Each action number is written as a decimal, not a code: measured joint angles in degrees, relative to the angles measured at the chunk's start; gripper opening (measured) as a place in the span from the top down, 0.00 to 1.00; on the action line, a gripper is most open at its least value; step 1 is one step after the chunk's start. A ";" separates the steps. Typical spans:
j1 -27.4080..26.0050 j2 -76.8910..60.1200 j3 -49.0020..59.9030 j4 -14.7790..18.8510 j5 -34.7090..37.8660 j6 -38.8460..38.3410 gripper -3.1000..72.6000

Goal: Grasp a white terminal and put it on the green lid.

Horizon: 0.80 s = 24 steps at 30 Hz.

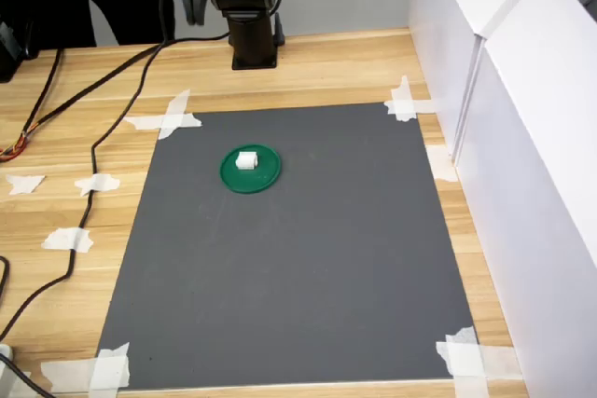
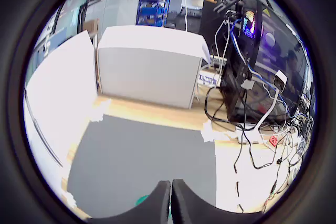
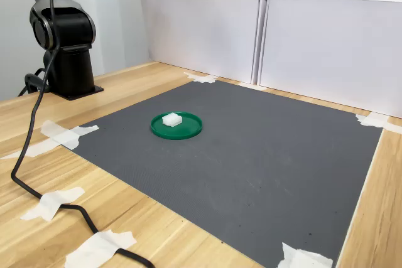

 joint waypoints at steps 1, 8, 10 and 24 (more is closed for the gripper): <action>0.00 -1.37 0.43 0.83 0.07 0.83 0.98; 0.00 -9.56 8.69 1.61 0.44 5.13 0.98; 0.00 -11.95 12.17 1.61 0.30 5.26 0.98; 0.00 -33.62 27.35 1.61 -0.95 5.53 0.98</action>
